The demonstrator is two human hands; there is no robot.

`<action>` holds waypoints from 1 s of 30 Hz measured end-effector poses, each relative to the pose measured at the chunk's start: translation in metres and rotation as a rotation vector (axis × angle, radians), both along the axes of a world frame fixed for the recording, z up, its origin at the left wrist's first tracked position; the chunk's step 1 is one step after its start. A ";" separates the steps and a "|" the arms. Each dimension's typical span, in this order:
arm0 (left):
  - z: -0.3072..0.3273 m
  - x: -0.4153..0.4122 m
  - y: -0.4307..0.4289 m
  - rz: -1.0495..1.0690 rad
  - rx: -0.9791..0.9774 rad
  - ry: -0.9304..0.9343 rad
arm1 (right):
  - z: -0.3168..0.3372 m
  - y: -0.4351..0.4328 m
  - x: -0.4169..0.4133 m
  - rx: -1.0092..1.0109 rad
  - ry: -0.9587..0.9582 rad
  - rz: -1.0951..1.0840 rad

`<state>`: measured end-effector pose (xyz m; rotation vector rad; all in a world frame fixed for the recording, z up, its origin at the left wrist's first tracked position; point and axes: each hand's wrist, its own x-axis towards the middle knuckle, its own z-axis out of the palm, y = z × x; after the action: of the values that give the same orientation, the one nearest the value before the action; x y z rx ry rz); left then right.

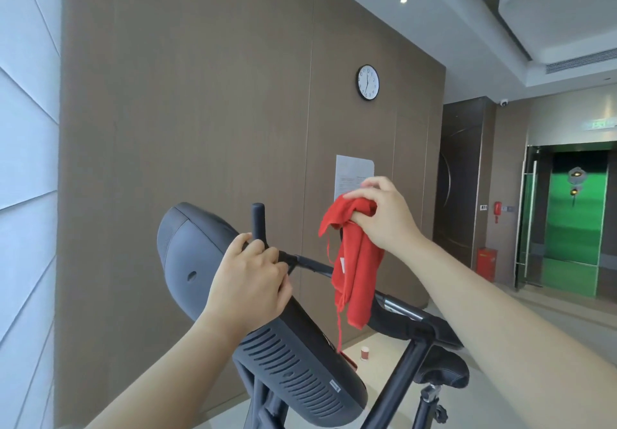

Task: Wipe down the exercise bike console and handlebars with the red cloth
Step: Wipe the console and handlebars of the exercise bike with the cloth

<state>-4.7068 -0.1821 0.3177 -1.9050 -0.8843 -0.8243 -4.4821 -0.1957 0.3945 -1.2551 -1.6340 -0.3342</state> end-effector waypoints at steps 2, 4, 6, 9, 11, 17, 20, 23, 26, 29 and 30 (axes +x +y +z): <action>-0.001 0.000 0.000 0.001 0.000 0.000 | -0.010 0.004 0.003 -0.023 -0.040 -0.011; -0.001 0.001 0.001 0.002 -0.002 -0.001 | -0.017 0.003 0.007 -0.083 -0.160 -0.021; -0.002 0.001 0.001 0.002 -0.003 -0.002 | -0.023 -0.003 0.011 -0.168 -0.269 -0.032; -0.003 0.001 0.001 0.008 0.000 -0.011 | -0.030 -0.012 0.015 -0.245 -0.365 -0.015; -0.004 0.001 0.000 0.014 -0.002 -0.008 | -0.036 -0.013 0.014 -0.207 -0.349 -0.022; -0.001 0.000 -0.002 0.023 -0.023 -0.008 | -0.036 -0.014 0.007 -0.033 -0.088 0.000; 0.000 0.000 0.000 0.015 -0.023 -0.010 | -0.025 -0.013 0.004 -0.007 0.003 -0.004; -0.001 0.000 0.000 0.003 -0.008 -0.022 | -0.028 -0.011 -0.004 0.009 -0.032 -0.014; -0.001 0.000 0.000 -0.002 0.002 -0.021 | -0.049 -0.011 -0.005 -0.007 -0.177 -0.069; -0.002 -0.001 0.000 0.008 0.003 -0.007 | -0.069 -0.016 0.006 0.004 -0.130 -0.082; -0.002 -0.001 0.000 0.012 0.005 -0.009 | -0.071 -0.018 0.009 0.011 -0.085 -0.065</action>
<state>-4.7076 -0.1819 0.3153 -1.8917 -0.8974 -0.8281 -4.4733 -0.2134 0.3232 -1.3031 -1.6634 -0.4414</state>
